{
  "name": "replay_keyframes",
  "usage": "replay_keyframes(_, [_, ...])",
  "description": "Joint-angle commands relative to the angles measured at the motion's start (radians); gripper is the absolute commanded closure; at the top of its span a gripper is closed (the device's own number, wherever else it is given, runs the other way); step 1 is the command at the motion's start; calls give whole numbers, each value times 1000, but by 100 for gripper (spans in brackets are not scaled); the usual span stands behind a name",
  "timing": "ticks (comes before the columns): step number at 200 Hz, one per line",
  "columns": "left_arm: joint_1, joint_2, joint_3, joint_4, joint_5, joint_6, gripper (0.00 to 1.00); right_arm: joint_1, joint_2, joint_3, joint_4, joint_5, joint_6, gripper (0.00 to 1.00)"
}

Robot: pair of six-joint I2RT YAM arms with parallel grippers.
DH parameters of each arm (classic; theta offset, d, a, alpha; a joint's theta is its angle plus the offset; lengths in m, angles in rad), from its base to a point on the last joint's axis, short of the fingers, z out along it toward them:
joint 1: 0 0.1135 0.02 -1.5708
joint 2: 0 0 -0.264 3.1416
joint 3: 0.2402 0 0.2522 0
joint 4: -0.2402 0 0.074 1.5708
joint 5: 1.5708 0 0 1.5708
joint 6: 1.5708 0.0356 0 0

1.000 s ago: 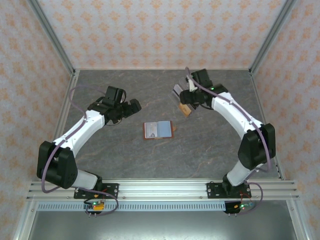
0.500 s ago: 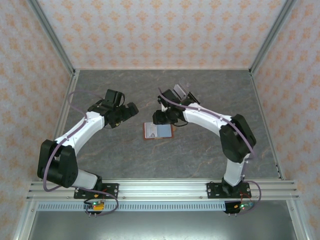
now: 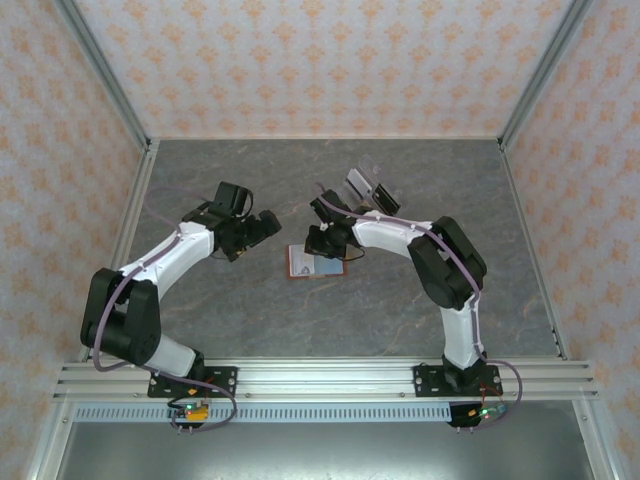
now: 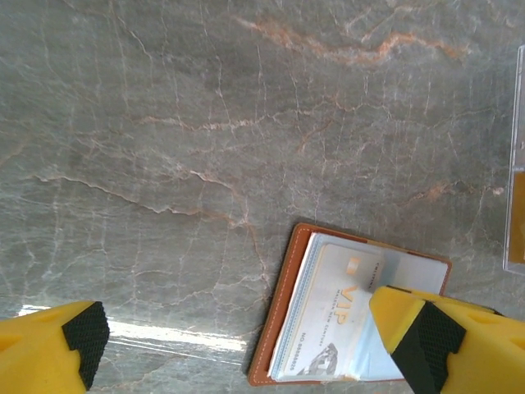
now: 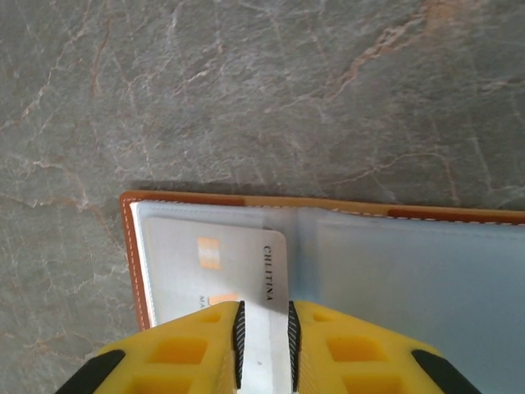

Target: Take the credit cards out of the card holder

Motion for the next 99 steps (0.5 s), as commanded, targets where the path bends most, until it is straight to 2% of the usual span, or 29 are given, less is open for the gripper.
replay_keyframes(1, [-6,24,-16,42,50,-11,5,-12,7,-22,33,10,34,77])
replay_keyframes(20, [-23,45,-13,59,75,-14,15,-16,11,-29,38,4,38,78])
replay_keyframes(35, [-41,62,-13,77,89,-19,27,-17,14,-29,42,-1,40,78])
replay_keyframes(57, [-70,98,-5,96,98,-26,35,-20,16,-35,49,-6,43,79])
replay_keyframes(74, [-91,133,4,115,115,-32,47,-23,15,-41,61,-20,45,79])
replay_keyframes(99, [-111,175,20,129,128,-40,58,-29,14,-46,78,-40,48,80])
